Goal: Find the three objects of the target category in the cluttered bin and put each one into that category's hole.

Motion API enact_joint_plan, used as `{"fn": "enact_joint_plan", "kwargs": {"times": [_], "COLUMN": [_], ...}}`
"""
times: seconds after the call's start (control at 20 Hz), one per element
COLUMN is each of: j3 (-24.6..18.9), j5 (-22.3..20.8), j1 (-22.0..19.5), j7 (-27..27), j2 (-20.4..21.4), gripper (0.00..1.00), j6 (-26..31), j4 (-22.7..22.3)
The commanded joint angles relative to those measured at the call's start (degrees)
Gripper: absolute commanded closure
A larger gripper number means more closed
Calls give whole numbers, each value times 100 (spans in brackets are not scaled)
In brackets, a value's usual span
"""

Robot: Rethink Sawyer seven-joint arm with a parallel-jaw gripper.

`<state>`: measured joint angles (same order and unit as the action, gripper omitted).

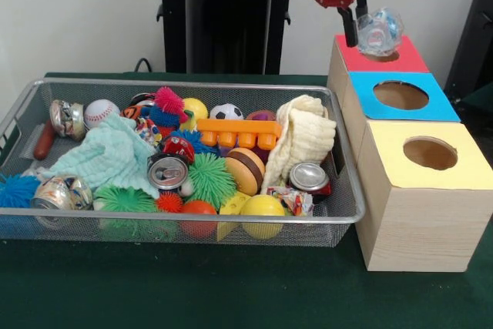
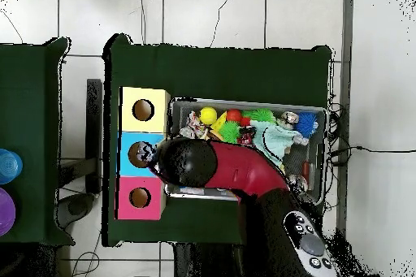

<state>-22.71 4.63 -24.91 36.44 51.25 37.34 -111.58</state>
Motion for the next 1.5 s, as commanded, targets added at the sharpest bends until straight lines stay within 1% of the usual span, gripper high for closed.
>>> {"fn": "enact_joint_plan", "kwargs": {"times": [0.05, 0.2, 0.35, 0.4, 0.7, 0.85, 0.95, 1.15, 1.2, 1.3, 1.5], "j3": [388, 510, 603, 600, 725, 796, 870, 1035, 1171, 1353, 1429], "j5": [129, 65, 73, 83, 138, 177, 271, 157, 107, 55, 53], "j1": [252, 441, 577, 616, 901, 1033, 1082, 1127, 1193, 1271, 1317], "j7": [2074, 2203, 2253, 2283, 2456, 2518, 2654, 2603, 2595, 2626, 2596], "j2": [-305, -477, -563, -619, -898, -937, -948, -1002, -1014, -1027, -1044], "gripper": [100, 100, 100, 100, 100, 100, 100, 100, 100, 100, 100], "j6": [-895, -1343, -1582, -1742, -2162, -2138, -2076, -1892, -1731, -1620, -1659], "j4": [-449, -457, -464, -500, -458, -421, -454, -410, -365, -345, -382]}}
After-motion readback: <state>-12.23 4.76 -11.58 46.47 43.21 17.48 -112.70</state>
